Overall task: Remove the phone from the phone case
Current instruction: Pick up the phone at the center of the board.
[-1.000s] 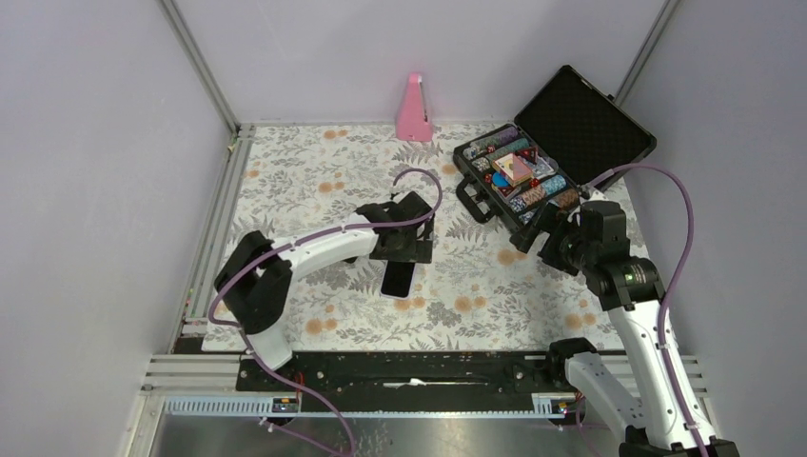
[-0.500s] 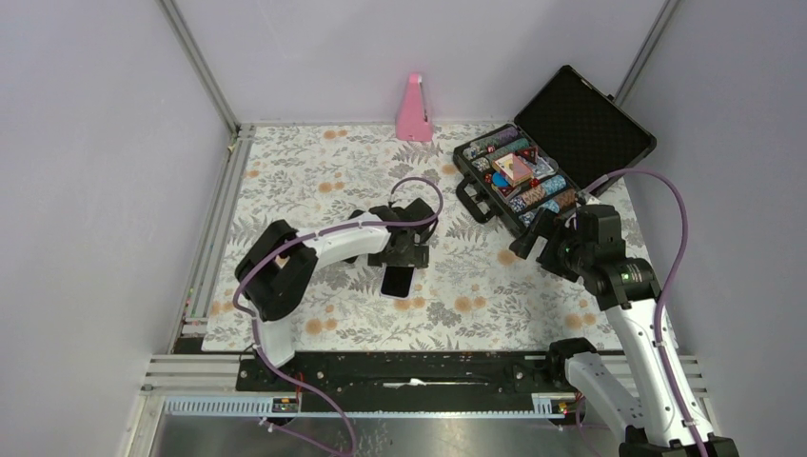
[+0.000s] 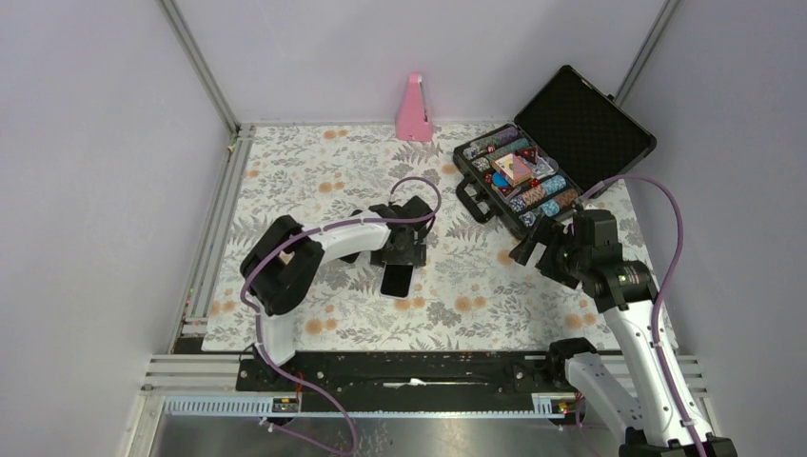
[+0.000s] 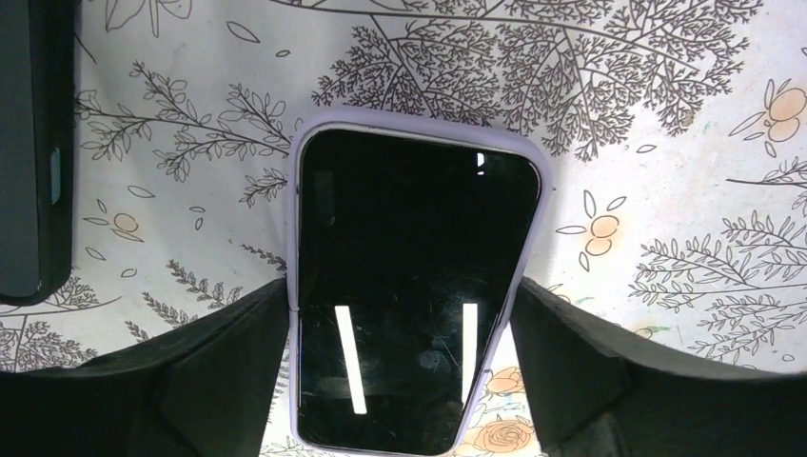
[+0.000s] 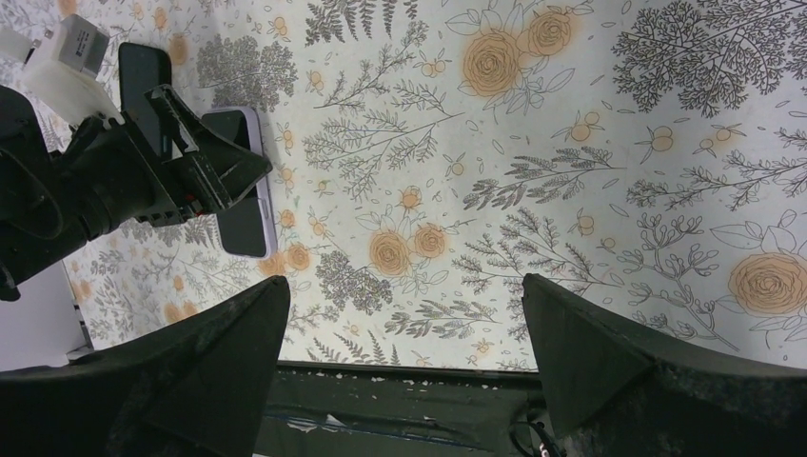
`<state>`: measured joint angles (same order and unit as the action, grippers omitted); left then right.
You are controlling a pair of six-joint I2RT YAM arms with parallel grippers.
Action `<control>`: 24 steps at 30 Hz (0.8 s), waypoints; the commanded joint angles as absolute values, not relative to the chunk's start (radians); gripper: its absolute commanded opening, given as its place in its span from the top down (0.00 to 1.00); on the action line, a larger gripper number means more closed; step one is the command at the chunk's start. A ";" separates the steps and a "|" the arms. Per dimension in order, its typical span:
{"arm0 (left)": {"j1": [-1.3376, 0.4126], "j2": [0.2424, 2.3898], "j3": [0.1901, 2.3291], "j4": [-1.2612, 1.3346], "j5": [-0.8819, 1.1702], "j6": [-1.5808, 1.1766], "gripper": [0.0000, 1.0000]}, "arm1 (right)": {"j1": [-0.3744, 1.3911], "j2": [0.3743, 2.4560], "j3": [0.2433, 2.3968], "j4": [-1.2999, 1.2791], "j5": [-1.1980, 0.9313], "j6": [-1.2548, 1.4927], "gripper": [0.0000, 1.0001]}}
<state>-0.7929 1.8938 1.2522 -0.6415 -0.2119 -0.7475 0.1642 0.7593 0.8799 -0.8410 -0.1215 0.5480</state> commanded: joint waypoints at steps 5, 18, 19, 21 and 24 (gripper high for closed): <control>-0.787 1.900 1.291 -0.685 -0.202 -0.720 0.64 | 0.162 0.767 0.868 -0.846 -0.132 0.556 0.00; -0.640 1.676 1.484 -0.781 0.101 -0.848 1.00 | 0.249 0.678 0.666 -0.354 -0.483 0.742 0.12; -0.628 1.660 1.487 -0.781 0.125 -0.867 1.00 | 0.279 0.677 0.657 -0.309 -0.475 0.764 0.12; -0.605 1.628 1.493 -0.776 0.184 -0.910 1.00 | 0.346 0.688 0.658 -0.248 -0.442 0.787 0.12; -0.574 1.575 1.480 -0.724 0.299 -0.984 1.00 | 0.451 0.735 0.695 -0.184 -0.400 0.786 0.13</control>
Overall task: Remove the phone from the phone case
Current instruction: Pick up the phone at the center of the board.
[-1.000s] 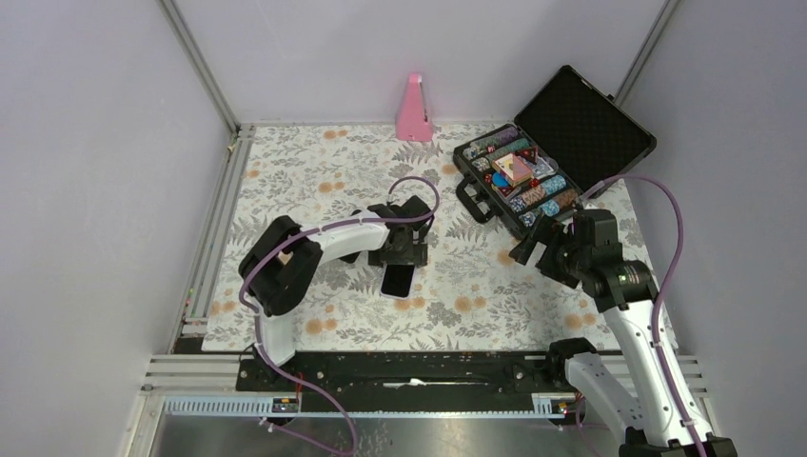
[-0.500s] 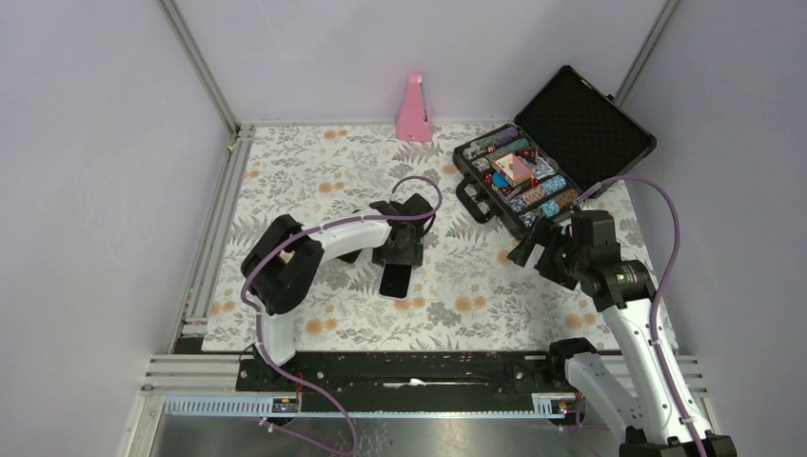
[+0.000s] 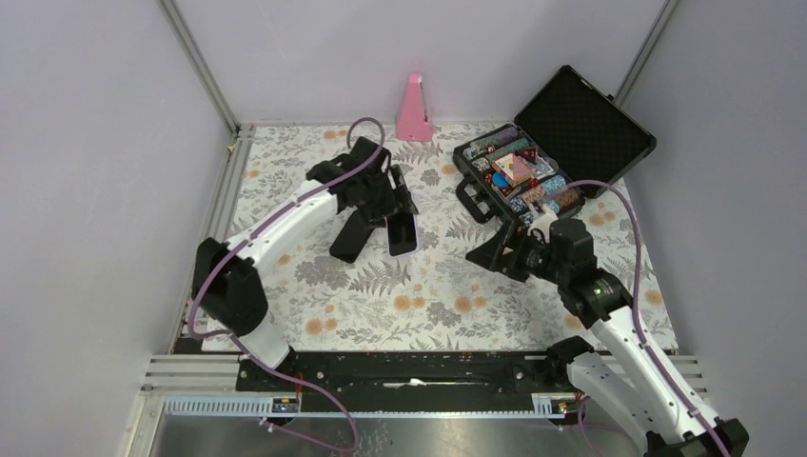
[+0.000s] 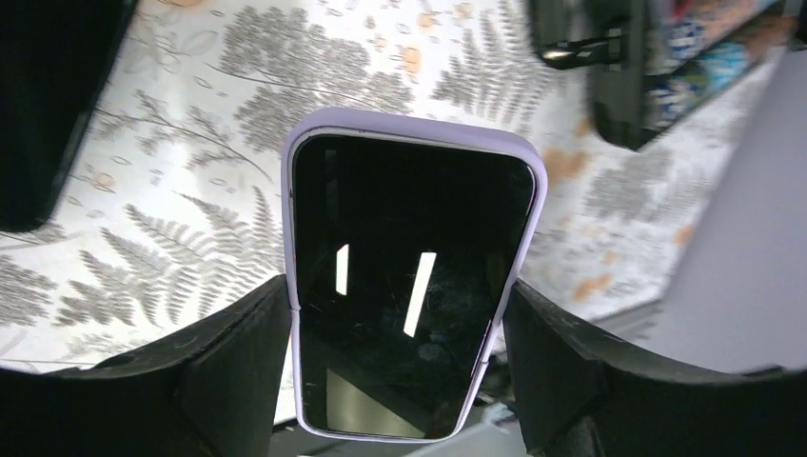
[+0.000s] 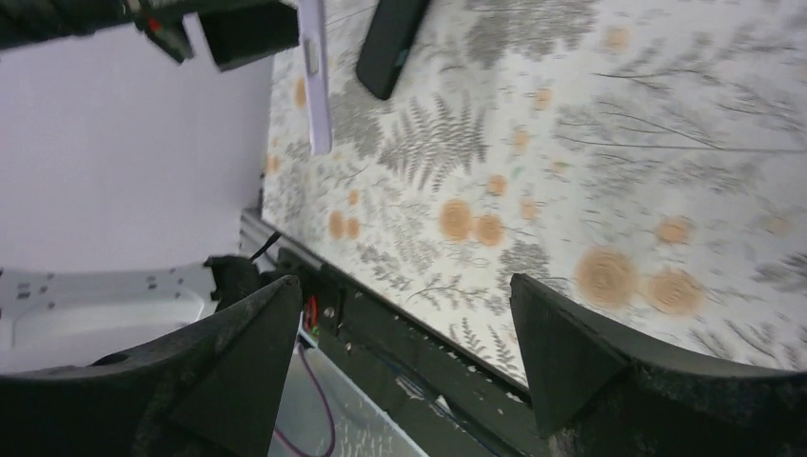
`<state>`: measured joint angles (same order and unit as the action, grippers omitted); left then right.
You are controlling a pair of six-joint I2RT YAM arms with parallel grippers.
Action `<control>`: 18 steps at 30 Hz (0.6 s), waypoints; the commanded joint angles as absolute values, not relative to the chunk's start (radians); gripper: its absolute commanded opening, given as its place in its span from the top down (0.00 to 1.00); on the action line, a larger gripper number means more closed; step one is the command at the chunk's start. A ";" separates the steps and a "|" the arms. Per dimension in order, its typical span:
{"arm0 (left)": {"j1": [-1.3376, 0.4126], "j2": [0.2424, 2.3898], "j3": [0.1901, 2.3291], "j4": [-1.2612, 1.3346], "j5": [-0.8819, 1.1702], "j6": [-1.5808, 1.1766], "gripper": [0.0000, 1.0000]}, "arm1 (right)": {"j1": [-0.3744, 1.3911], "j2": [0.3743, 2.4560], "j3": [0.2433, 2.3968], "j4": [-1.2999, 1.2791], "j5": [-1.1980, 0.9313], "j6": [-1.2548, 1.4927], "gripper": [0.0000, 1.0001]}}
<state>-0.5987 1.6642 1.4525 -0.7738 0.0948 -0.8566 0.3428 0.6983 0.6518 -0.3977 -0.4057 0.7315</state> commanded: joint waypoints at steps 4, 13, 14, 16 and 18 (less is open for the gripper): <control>-0.556 1.529 1.474 -0.664 0.402 -1.063 1.00 | 0.552 0.829 0.765 -0.122 -0.376 0.805 0.19; -0.554 1.471 1.454 -0.573 0.520 -1.142 1.00 | 0.652 0.958 0.869 0.040 -0.353 0.889 0.41; -0.554 1.465 1.454 -0.572 0.523 -1.144 1.00 | 0.655 0.955 0.871 0.037 -0.338 0.890 0.43; -0.552 1.458 1.455 -0.565 0.532 -1.145 1.00 | 0.656 0.938 0.863 0.032 -0.297 0.893 0.49; -0.553 1.452 1.455 -0.559 0.542 -1.149 1.00 | 0.656 0.924 0.851 0.034 -0.270 0.892 0.52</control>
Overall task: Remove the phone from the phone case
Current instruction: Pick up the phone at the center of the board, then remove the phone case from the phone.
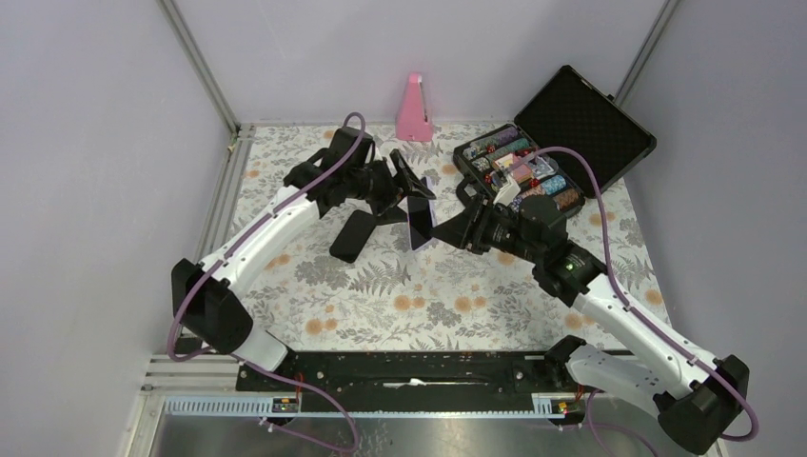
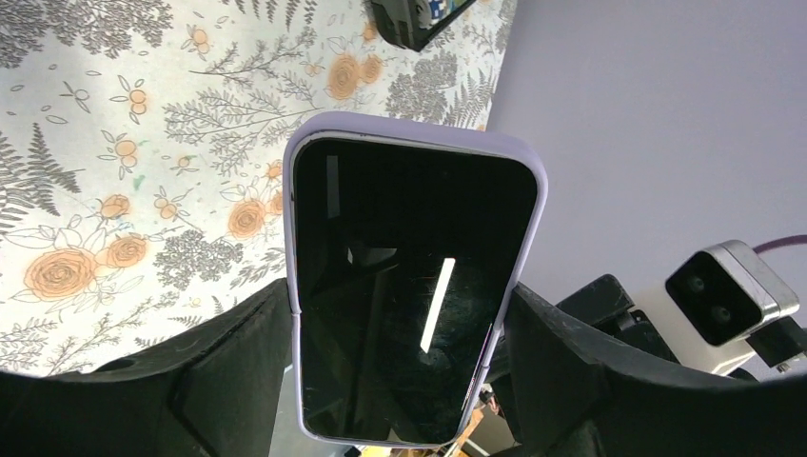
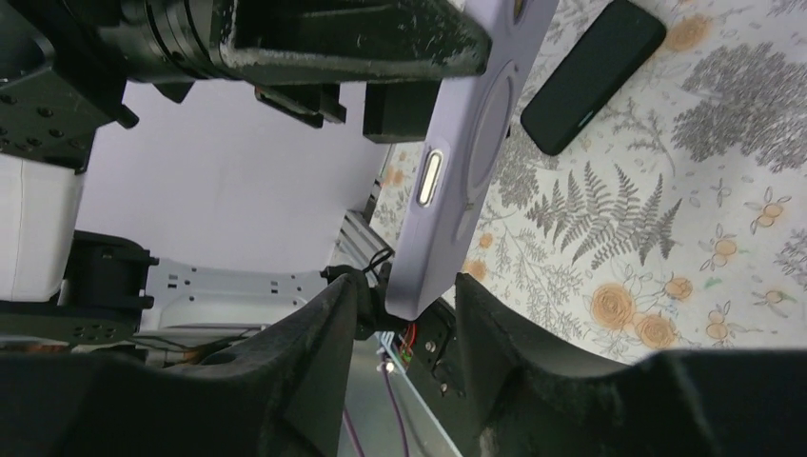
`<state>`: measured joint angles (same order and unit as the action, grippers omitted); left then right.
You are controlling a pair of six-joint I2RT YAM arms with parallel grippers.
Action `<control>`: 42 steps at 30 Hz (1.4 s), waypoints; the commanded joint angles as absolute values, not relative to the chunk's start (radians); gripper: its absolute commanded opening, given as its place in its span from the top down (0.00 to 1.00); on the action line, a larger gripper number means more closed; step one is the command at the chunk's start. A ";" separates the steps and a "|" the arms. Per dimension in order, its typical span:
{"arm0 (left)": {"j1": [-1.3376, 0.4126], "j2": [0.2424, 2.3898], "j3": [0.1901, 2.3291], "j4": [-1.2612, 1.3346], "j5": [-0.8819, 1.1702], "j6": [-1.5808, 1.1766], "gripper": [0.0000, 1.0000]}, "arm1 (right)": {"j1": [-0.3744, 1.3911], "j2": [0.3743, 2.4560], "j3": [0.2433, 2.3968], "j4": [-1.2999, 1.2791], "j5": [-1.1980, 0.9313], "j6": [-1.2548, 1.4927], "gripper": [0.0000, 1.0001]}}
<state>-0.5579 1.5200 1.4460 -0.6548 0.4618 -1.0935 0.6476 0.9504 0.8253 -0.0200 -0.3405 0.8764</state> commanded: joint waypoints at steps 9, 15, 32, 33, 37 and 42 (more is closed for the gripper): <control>-0.552 1.436 1.452 -0.537 0.565 -1.167 1.00 | 0.659 0.941 0.836 0.085 -0.340 0.930 0.83; -0.551 1.431 1.450 -0.520 0.582 -1.178 1.00 | 0.658 0.927 0.783 0.239 -0.416 0.982 1.00; -0.546 1.458 1.418 -0.422 0.713 -1.202 1.00 | 0.658 0.953 0.758 0.439 -0.556 1.031 1.00; -0.546 1.459 1.418 -0.421 0.715 -1.203 1.00 | 0.658 0.956 0.757 0.448 -0.560 1.031 1.00; -0.546 1.461 1.416 -0.403 0.738 -1.211 1.00 | 0.658 0.966 0.753 0.485 -0.572 1.039 1.00; -0.545 1.458 1.417 -0.394 0.743 -1.213 1.00 | 0.658 0.965 0.761 0.374 -0.535 0.972 1.00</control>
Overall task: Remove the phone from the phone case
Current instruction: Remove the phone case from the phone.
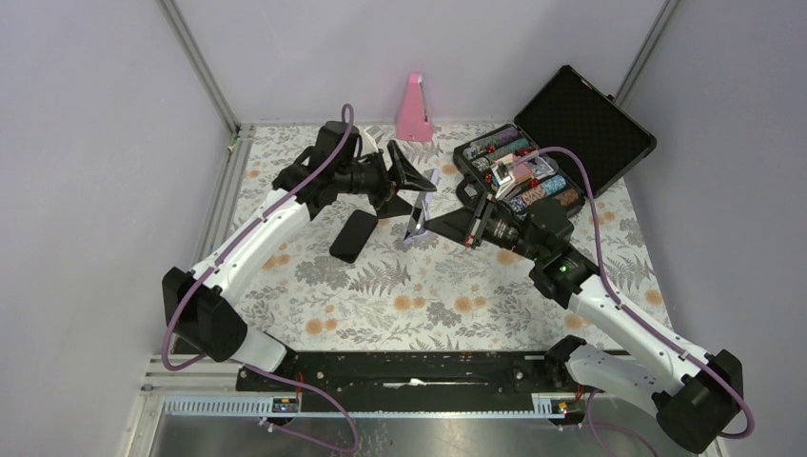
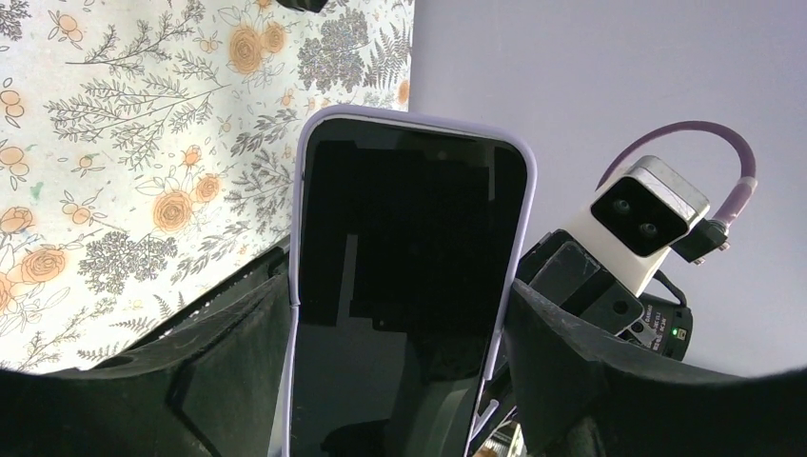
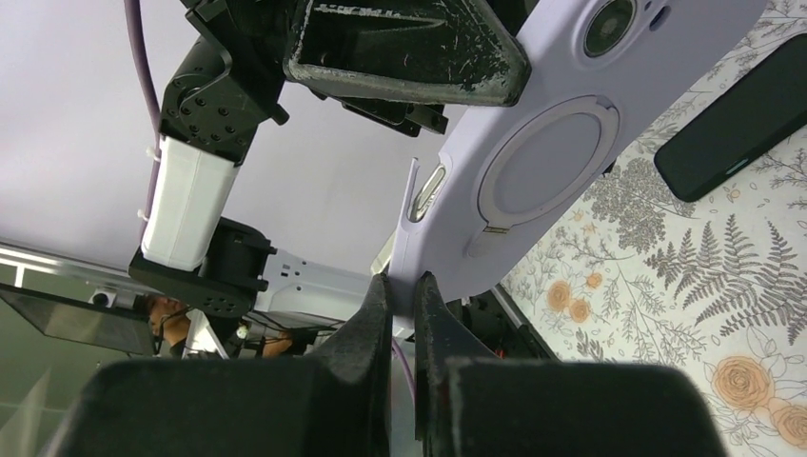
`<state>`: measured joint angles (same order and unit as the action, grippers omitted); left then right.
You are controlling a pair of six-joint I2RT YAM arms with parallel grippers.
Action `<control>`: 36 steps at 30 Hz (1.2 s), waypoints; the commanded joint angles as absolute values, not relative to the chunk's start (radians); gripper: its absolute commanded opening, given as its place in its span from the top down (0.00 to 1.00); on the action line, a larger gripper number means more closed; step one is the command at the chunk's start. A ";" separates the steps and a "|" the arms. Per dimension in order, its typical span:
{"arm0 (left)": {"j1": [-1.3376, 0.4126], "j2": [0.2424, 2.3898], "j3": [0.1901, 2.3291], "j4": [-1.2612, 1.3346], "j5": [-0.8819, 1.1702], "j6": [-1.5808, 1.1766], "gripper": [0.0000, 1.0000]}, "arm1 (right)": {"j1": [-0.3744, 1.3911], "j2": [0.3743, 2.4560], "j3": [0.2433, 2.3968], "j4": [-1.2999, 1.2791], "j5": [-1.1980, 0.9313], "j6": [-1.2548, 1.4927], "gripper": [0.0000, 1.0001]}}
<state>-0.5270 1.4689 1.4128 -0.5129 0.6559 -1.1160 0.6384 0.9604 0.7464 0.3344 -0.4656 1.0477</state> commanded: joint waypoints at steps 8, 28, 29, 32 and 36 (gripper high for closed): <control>-0.480 1.418 1.368 -0.430 0.660 -1.157 1.00 | 0.659 0.939 0.833 -0.115 -0.255 0.779 1.00; -0.472 1.421 1.312 -0.321 0.624 -1.266 1.00 | 0.741 1.068 0.941 -0.368 -0.074 0.732 0.67; -0.472 1.420 1.307 -0.306 0.615 -1.285 1.00 | 0.749 1.068 0.944 -0.383 -0.045 0.732 0.67; -0.475 1.409 1.296 -0.285 0.580 -1.325 1.00 | 0.782 1.066 0.942 -0.396 0.033 0.728 0.67; -0.475 1.391 1.283 -0.277 0.535 -1.364 1.00 | 0.822 1.058 0.925 -0.371 0.080 0.718 0.67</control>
<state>-0.4786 1.4681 1.2552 -0.4870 0.5385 -1.1934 0.7731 1.0481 0.9390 -0.2562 -0.0013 0.7517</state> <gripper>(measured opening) 0.709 0.330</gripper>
